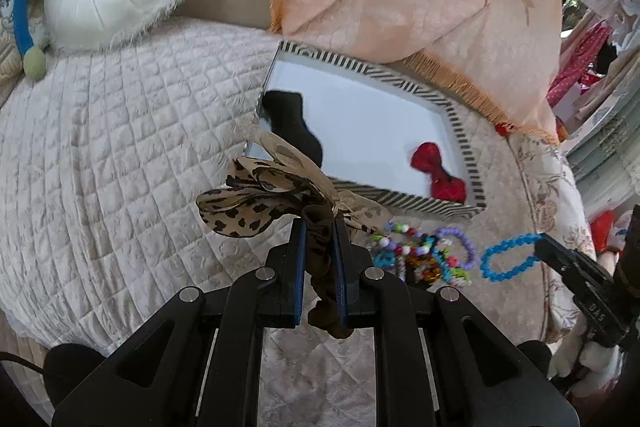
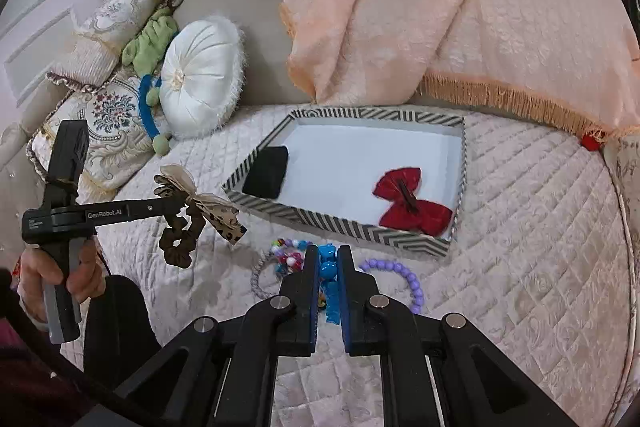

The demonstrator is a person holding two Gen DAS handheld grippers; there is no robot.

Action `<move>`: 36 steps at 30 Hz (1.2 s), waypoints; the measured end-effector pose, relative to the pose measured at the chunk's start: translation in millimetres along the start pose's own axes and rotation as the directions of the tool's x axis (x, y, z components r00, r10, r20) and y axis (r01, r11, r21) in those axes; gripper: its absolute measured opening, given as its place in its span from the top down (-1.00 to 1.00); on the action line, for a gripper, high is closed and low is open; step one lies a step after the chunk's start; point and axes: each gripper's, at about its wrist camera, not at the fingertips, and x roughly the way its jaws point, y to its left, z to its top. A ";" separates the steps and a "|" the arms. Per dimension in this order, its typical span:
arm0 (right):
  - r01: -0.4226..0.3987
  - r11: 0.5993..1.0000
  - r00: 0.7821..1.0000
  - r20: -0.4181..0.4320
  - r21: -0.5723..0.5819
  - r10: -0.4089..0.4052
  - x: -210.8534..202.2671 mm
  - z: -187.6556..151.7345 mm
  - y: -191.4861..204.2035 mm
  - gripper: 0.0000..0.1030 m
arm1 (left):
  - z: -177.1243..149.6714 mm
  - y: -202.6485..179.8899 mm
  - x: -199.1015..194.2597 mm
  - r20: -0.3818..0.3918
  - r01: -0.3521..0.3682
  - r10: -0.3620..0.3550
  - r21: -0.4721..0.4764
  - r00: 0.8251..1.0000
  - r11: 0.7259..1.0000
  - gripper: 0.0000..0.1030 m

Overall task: Organize jewelry
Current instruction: 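Grasp the leopard-print bow with the left tool while the right tool grasps the blue bead bracelet, then lower the leopard bow into the tray with the left tool while the right tool drops the blue bracelet there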

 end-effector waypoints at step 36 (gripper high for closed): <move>-0.007 1.000 0.999 -0.048 0.029 0.008 104.6 73.3 -8.9 0.85 | 95.4 -56.9 112.0 -0.027 -0.071 0.074 0.085 0.997 0.994 0.78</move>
